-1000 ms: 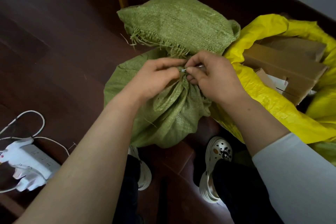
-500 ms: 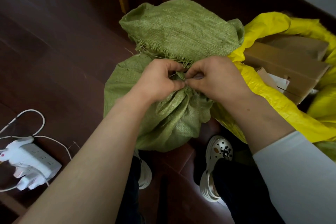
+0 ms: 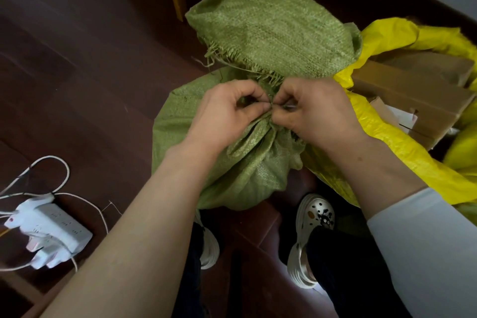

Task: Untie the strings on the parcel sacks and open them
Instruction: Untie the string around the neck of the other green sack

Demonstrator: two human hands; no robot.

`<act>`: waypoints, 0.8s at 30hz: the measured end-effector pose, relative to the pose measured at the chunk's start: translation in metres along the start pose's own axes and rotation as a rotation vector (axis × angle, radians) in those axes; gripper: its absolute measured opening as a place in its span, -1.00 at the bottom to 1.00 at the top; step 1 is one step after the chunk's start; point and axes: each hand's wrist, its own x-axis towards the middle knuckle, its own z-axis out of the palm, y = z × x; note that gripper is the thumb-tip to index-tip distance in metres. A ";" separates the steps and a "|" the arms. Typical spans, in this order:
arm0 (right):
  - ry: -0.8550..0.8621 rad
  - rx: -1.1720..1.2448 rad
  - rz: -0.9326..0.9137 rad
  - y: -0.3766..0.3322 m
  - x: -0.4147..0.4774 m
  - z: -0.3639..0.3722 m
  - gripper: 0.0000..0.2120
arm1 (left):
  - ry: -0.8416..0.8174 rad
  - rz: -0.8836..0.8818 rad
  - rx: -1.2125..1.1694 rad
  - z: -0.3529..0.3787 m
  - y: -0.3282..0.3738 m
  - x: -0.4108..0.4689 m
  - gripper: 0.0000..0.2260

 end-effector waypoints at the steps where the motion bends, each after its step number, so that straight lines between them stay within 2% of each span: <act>1: 0.007 0.004 -0.010 -0.001 0.000 -0.001 -0.81 | 0.022 0.012 -0.018 0.001 0.001 0.000 -0.94; 5: 0.039 0.000 -0.070 -0.001 0.000 -0.002 -0.78 | 0.045 0.007 -0.087 0.001 0.000 0.000 -0.91; 7: 0.043 -0.012 -0.110 0.002 -0.001 -0.001 -0.74 | -0.004 0.001 -0.071 0.000 -0.002 0.002 -0.88; 10: -0.008 -0.035 -0.126 0.004 -0.004 0.002 -0.83 | -0.115 -0.045 0.008 0.000 -0.002 0.005 -0.84; 13: -0.069 -0.032 -0.099 0.004 -0.006 0.003 -0.84 | -0.164 -0.068 0.114 0.003 0.000 0.004 -0.83; 20: -0.140 -0.071 0.079 -0.003 0.000 0.006 -0.83 | -0.087 -0.003 0.290 0.010 0.006 -0.003 -0.84; 24: -0.066 0.025 0.085 -0.001 0.000 0.004 -0.85 | -0.007 0.004 0.183 0.010 0.004 -0.003 -0.89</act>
